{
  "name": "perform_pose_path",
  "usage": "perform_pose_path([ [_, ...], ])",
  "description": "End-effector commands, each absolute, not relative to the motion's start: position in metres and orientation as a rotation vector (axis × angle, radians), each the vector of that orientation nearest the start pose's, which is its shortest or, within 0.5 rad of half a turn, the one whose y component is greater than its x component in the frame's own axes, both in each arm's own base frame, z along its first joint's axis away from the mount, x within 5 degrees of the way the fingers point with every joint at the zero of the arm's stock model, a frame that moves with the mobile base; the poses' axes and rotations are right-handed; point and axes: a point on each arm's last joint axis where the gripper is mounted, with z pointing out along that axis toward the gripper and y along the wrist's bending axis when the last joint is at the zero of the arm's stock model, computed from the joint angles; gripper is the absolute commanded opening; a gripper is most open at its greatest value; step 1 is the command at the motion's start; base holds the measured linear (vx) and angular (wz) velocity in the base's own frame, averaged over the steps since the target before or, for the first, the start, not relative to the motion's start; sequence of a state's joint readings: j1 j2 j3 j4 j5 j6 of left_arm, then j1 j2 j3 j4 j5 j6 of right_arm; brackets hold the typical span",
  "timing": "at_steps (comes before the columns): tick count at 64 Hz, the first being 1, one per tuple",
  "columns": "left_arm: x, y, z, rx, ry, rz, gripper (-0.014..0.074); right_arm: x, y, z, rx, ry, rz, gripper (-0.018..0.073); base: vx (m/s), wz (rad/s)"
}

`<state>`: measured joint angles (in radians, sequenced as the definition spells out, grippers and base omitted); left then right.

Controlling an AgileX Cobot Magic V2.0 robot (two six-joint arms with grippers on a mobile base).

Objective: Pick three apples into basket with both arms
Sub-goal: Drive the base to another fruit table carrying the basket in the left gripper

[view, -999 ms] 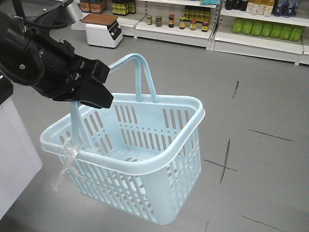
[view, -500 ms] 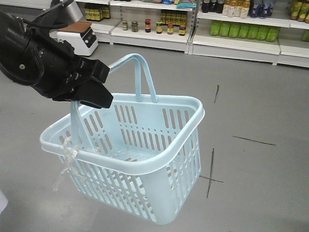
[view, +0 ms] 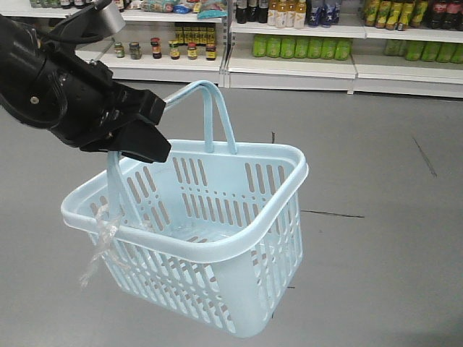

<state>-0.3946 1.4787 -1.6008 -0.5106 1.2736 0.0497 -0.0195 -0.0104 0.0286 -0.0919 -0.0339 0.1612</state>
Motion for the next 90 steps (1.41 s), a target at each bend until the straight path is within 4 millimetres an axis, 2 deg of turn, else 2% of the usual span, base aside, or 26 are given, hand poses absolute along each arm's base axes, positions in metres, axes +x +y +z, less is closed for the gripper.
perform_pose_path([
  [1,0.2426,-0.153,0.4354,0.537,2.469,-0.897,-0.0008,0.0555,-0.0003,0.2096,0.046,1.398,0.033,-0.0004,0.24,-0.28],
  [55,0.2426,-0.153,0.4354,0.537,2.469,-0.897,-0.0008,0.0555,-0.0003,0.2096,0.046,1.398,0.033,-0.0004,0.22,-0.26],
  [90,0.2426,-0.153,0.4354,0.537,2.469,-0.897,-0.0008,0.0555,-0.0003,0.2096,0.046,1.398,0.033,-0.0004,0.2,-0.4],
])
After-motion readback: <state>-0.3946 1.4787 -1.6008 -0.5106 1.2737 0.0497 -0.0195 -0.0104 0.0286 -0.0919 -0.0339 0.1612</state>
